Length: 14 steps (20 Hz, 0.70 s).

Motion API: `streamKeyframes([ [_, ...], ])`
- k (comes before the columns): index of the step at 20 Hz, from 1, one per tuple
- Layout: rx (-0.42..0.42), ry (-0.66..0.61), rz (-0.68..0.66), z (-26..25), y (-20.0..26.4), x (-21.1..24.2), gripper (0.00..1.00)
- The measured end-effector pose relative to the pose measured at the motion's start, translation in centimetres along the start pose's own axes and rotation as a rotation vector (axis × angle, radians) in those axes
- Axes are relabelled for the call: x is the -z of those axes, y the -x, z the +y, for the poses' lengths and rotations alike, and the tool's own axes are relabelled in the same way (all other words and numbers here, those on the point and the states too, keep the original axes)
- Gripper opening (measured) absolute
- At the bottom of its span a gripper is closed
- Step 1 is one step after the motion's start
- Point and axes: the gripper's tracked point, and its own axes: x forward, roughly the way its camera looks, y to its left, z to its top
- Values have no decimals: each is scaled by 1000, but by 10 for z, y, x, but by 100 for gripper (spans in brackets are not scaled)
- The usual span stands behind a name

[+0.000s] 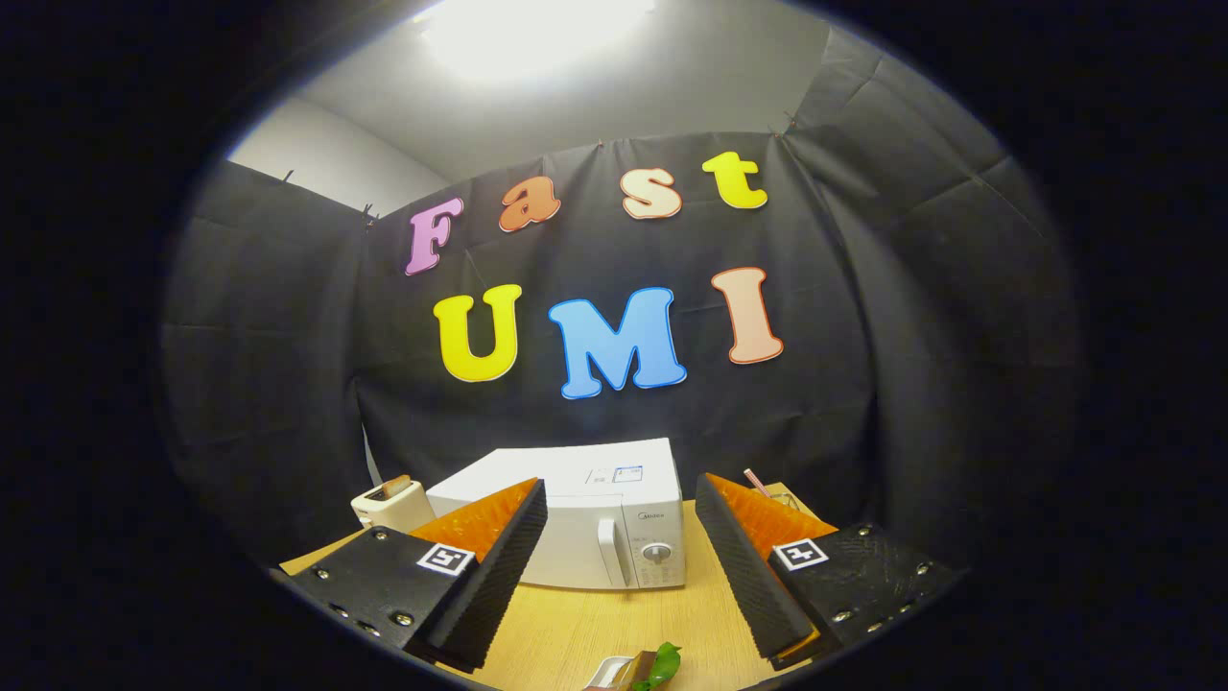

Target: Open the microwave, put the food inside, and close the microwave door.

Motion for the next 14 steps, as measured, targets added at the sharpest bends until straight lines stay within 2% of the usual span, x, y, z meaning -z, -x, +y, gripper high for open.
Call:
streamKeyframes([
  [6,-12,37,-35,8,-6,-2,98],
  [10,-25,51,-46,11,-21,14,98],
  [14,-36,8,-38,9,-48,41,98],
])
